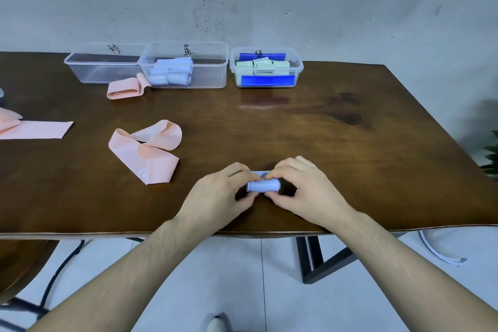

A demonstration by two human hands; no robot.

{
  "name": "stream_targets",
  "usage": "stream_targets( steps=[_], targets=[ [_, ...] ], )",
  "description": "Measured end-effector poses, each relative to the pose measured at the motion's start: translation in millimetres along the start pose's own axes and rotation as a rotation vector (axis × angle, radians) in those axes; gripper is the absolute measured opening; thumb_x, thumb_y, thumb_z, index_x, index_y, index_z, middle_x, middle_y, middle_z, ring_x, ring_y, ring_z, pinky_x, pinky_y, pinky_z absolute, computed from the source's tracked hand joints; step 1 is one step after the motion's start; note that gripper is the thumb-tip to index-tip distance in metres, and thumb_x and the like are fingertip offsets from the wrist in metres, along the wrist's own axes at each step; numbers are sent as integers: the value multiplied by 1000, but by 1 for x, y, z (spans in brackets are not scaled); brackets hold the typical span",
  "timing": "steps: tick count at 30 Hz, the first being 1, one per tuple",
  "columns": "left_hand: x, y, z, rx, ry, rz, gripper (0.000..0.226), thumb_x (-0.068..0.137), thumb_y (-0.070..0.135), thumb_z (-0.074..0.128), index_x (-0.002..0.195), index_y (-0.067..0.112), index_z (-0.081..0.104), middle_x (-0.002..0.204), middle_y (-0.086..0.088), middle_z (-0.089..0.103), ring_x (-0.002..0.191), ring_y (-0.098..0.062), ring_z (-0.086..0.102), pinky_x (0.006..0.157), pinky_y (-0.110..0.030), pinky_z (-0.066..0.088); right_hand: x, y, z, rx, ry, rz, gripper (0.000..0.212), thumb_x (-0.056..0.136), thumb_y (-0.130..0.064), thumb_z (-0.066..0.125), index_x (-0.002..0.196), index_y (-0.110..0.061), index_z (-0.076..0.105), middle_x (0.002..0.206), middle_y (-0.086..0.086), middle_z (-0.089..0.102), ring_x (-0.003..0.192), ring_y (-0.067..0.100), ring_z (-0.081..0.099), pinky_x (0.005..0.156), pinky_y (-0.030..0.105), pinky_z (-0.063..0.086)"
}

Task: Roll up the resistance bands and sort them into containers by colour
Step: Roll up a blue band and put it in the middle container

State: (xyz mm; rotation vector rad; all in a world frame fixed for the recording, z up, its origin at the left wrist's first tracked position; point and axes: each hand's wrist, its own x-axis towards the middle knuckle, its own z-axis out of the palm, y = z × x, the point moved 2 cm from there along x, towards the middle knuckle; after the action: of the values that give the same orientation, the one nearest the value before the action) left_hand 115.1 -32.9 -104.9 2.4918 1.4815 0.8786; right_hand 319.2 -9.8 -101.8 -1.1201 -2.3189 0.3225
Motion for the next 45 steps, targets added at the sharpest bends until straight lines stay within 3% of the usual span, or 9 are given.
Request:
stream_targets(
  steps=[3, 6, 12, 20, 27, 33, 38, 42, 45],
  targets=[
    [-8, 6, -2, -6, 16, 35, 22, 82, 27, 76, 103, 24, 71, 101, 14, 64, 61, -3, 38, 50, -14, 37, -10, -3, -2, 15, 18, -10, 18, 84, -36, 71, 102, -30, 70, 100, -22, 60, 88, 4, 49, 84, 15, 36],
    [-13, 9, 0, -3, 5, 30, 22, 82, 27, 76, 104, 24, 71, 101, 14, 64, 59, -3, 39, 48, -17, 41, -15, -3, -1, 29, 11, -7, 18, 84, -35, 73, 101, -31, 69, 100, -24, 58, 89, 3, 48, 82, 18, 39],
    [-11, 11, 1, 6, -45, -32, 23, 86, 29, 72, 107, 23, 69, 105, 14, 55, 54, -7, 41, 50, -8, 28, -16, -2, 2, -14, 62, -2, 24, 84, -35, 74, 107, -29, 71, 104, -18, 55, 90, 7, 44, 84, 21, 39],
    [-8, 10, 3, -5, -42, -101, 24, 91, 32, 66, 114, 24, 68, 109, 18, 46, 52, -9, 46, 49, -7, 28, -11, 0, 3, -19, 13, 8, 24, 85, -27, 75, 109, -29, 70, 105, -17, 57, 90, 4, 46, 85, 25, 43],
    [-5, 9, 4, 11, -18, -36, 23, 87, 28, 72, 110, 26, 68, 108, 16, 58, 61, -4, 47, 51, -16, 39, -6, 0, 2, -25, 14, 33, 23, 86, -32, 72, 109, -30, 72, 103, -18, 60, 91, 6, 48, 85, 32, 47],
    [2, 4, 5, 45, -1, -40, 22, 88, 32, 70, 110, 27, 69, 106, 18, 61, 61, -1, 40, 51, -11, 33, -3, 2, -1, -93, -20, 49, 31, 88, -39, 69, 119, -37, 66, 111, -23, 53, 98, 3, 42, 87, 28, 39],
    [6, 1, 7, 44, -11, -68, 23, 91, 34, 66, 114, 29, 67, 108, 18, 60, 60, -3, 41, 49, -11, 35, 2, 4, 1, -63, -51, 95, 27, 89, -37, 71, 115, -38, 65, 110, -23, 56, 100, 3, 43, 89, 31, 41],
    [9, -2, 10, 46, -59, -130, 32, 89, 42, 66, 120, 33, 65, 113, 20, 60, 69, -1, 46, 53, -4, 27, 5, 7, 4, -14, -39, 135, 26, 91, -36, 69, 118, -36, 66, 109, -22, 59, 99, 2, 46, 93, 32, 42],
    [13, -4, 11, 25, -97, -179, 34, 92, 40, 64, 126, 35, 62, 120, 22, 61, 89, -4, 59, 60, -4, 30, 7, 9, 5, -1, -25, 146, 26, 92, -38, 68, 118, -35, 67, 108, -22, 61, 98, 1, 47, 95, 33, 43]
  ],
)
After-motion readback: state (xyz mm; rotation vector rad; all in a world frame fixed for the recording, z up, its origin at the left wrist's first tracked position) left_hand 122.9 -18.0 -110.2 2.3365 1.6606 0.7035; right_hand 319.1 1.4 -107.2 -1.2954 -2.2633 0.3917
